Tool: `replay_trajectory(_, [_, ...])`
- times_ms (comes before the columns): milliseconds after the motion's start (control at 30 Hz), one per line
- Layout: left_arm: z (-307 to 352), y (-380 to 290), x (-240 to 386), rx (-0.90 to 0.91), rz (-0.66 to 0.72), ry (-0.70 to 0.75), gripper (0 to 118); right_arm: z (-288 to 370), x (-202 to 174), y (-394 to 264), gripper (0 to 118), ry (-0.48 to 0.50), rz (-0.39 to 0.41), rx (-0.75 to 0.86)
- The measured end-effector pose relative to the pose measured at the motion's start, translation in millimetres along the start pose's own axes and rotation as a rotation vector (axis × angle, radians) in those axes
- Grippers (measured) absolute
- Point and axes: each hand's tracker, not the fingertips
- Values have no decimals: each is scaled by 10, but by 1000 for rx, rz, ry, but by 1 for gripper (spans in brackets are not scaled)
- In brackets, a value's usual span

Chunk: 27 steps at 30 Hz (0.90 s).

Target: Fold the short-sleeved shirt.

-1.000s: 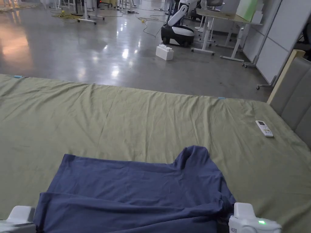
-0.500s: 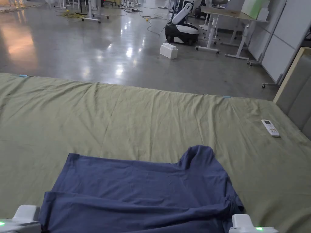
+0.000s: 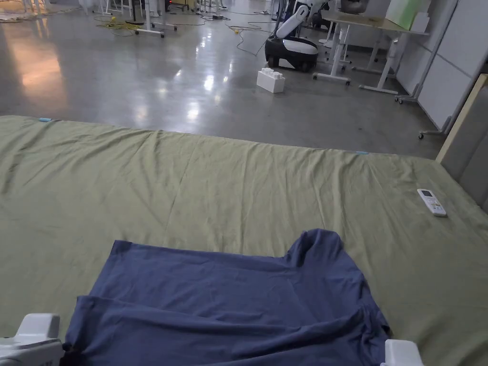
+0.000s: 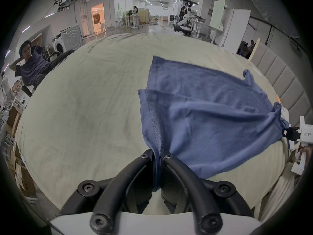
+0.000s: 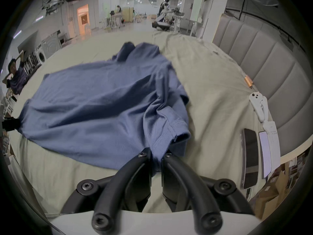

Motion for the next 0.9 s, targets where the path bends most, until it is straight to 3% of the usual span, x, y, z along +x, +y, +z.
replay_trajectory(300, [614,374,-56,127,24,-71,8,670,-41,432,10,-24,70,140])
replay_trajectory(500, [941,308,-153,162,21,-80,8,1001,5,353,10,-30,101,153])
replay_trajectory(900, [614,-717,-189,-83,45,-35,8,686,-1,-869,10,-42,132,-143])
